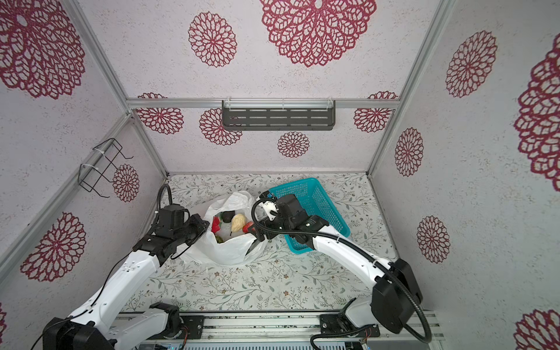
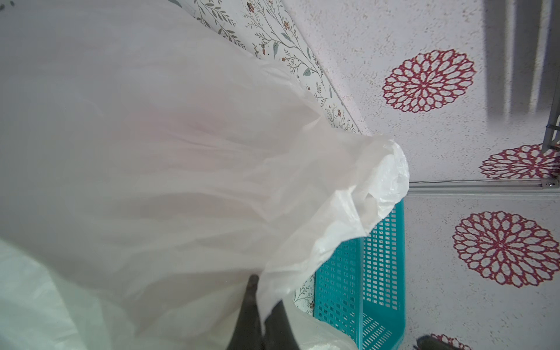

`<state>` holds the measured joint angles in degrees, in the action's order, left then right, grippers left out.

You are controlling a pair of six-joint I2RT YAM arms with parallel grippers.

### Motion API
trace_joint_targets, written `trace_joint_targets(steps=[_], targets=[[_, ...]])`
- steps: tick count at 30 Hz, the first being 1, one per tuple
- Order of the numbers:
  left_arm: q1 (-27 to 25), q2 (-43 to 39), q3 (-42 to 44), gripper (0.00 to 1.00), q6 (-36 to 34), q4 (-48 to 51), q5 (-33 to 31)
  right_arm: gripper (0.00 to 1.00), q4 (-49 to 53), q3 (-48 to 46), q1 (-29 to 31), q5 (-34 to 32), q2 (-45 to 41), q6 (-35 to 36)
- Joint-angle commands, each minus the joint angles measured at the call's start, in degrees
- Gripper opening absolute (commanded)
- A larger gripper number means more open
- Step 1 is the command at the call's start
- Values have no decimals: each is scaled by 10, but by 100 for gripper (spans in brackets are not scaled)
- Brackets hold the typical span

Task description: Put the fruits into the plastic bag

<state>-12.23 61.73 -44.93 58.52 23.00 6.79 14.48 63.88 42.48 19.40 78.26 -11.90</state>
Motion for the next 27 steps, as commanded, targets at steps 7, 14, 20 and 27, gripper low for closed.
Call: trace_joint_targets(steps=[7,14,20,27], targets=[[6,13,-6,0,-4,-5,-5,85,33,-75,-2,48,-31,11],[5,13,-7,0,3,-8,1,75,-91,-74,-2,-11,63,-23],[5,13,-8,0,4,-7,3,47,-187,-56,-1,-44,138,-93],[6,11,-3,0,0,-5,-2,0,-207,-28,0,-61,138,-94]])
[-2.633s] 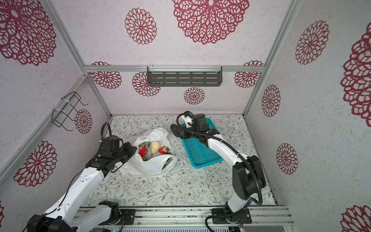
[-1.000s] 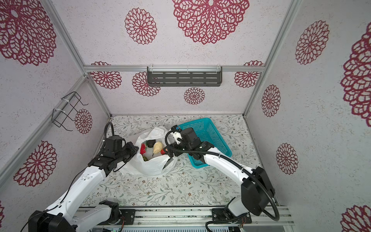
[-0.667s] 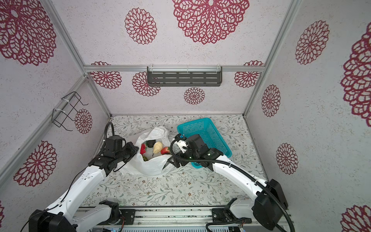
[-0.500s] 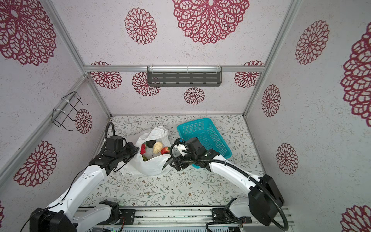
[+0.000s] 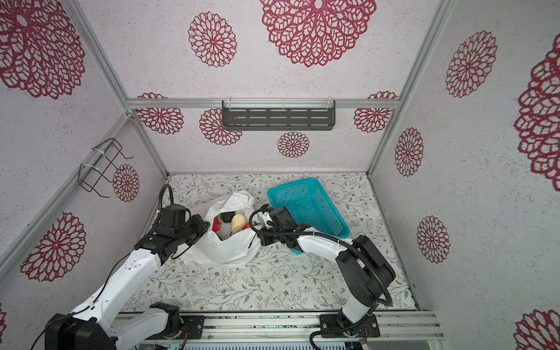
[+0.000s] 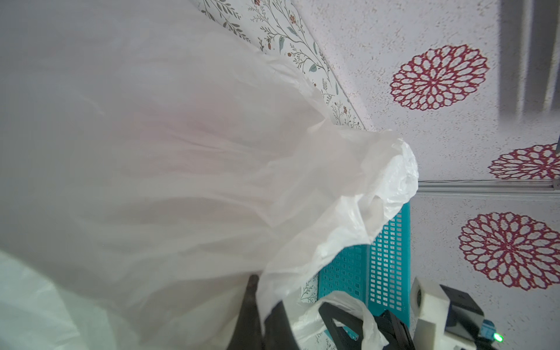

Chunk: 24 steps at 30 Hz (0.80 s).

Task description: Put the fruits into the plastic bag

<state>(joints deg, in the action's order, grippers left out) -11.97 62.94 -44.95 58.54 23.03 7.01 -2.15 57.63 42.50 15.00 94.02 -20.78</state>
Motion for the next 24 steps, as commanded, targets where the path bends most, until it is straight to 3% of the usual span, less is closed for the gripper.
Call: trace_joint_targets(steps=[1,10,17,24], targets=[[4,-1,-3,0,0,-5,-5,0,-38,44,1,-16,-21,1],[8,9,-6,0,-2,-9,-4,0,51,224,53,8,16,96],[27,12,-10,0,-2,-12,7,0,138,388,112,-17,86,195],[62,9,-12,0,3,-24,29,0,178,469,140,-61,113,257]])
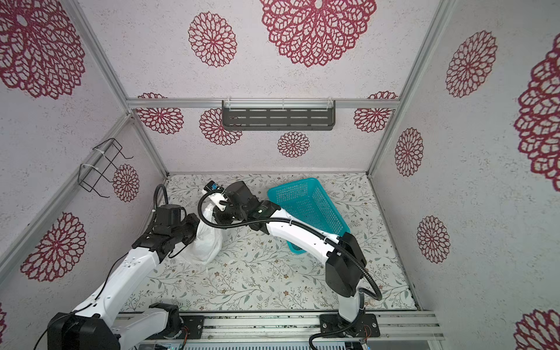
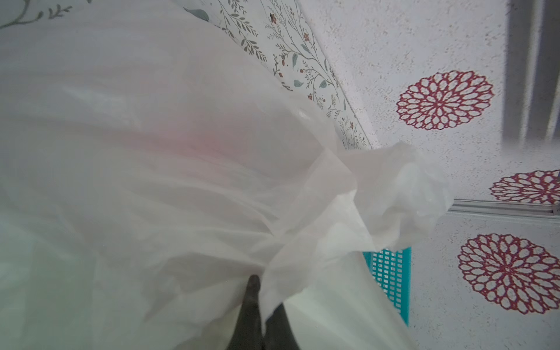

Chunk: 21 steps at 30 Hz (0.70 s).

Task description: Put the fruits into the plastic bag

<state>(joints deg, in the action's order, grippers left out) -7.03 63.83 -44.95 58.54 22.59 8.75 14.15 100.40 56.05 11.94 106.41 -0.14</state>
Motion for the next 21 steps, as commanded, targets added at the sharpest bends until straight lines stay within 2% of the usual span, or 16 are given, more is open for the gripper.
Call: trace_joint_targets(steps=[1,10,21], targets=[[18,0,-12,0,2,-23,15,0,19,52,4,-36,-11,58],[33,17,-27,0,-6,-41,32,0,74,204,2,-97,25,151],[35,63,-76,0,-11,-96,61,0,83,259,-12,-175,26,242]])
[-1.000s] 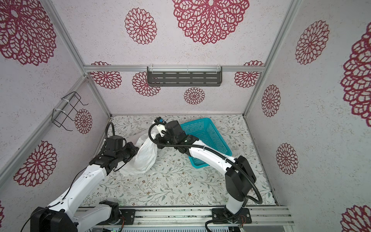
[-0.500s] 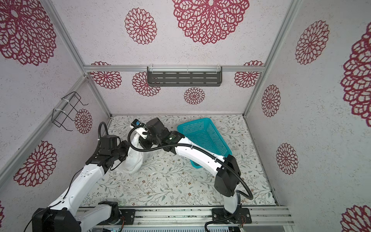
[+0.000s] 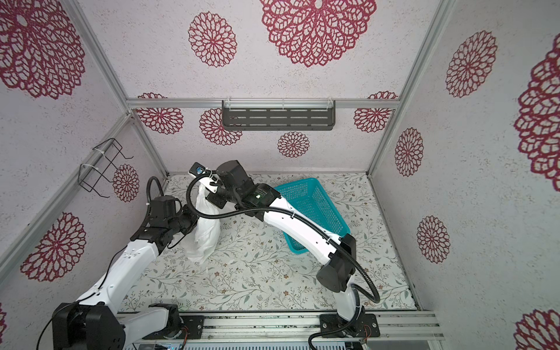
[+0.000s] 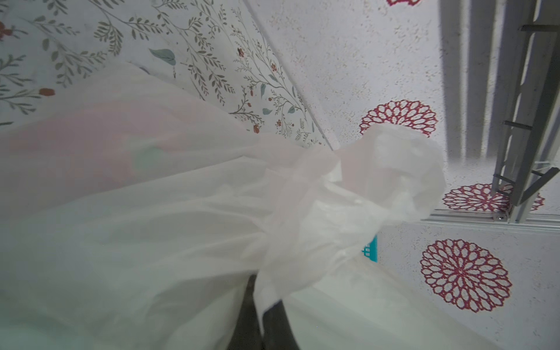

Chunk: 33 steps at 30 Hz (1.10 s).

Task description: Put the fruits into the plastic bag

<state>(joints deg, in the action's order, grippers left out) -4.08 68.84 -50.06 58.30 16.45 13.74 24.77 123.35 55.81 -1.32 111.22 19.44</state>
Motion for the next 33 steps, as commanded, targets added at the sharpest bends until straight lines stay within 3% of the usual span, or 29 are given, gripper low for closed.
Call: trace_joint_targets(steps=[1,12,18,22,26,33], targets=[[6,21,-35,0,-9,-38,14,0,-22,32,-13,-53,-26,57],[6,112,-170,0,-12,-68,65,0,-19,51,-81,-95,-57,99],[2,105,-203,0,-26,-95,102,0,-31,51,-111,-112,-81,114],[-1,64,-171,0,-22,-137,117,0,-46,45,-125,-134,-106,128],[-15,26,-112,0,-26,-129,86,0,-60,-7,-131,-124,-149,105],[-61,-4,39,0,-1,-131,30,0,-61,-250,-131,-30,-236,-38]])
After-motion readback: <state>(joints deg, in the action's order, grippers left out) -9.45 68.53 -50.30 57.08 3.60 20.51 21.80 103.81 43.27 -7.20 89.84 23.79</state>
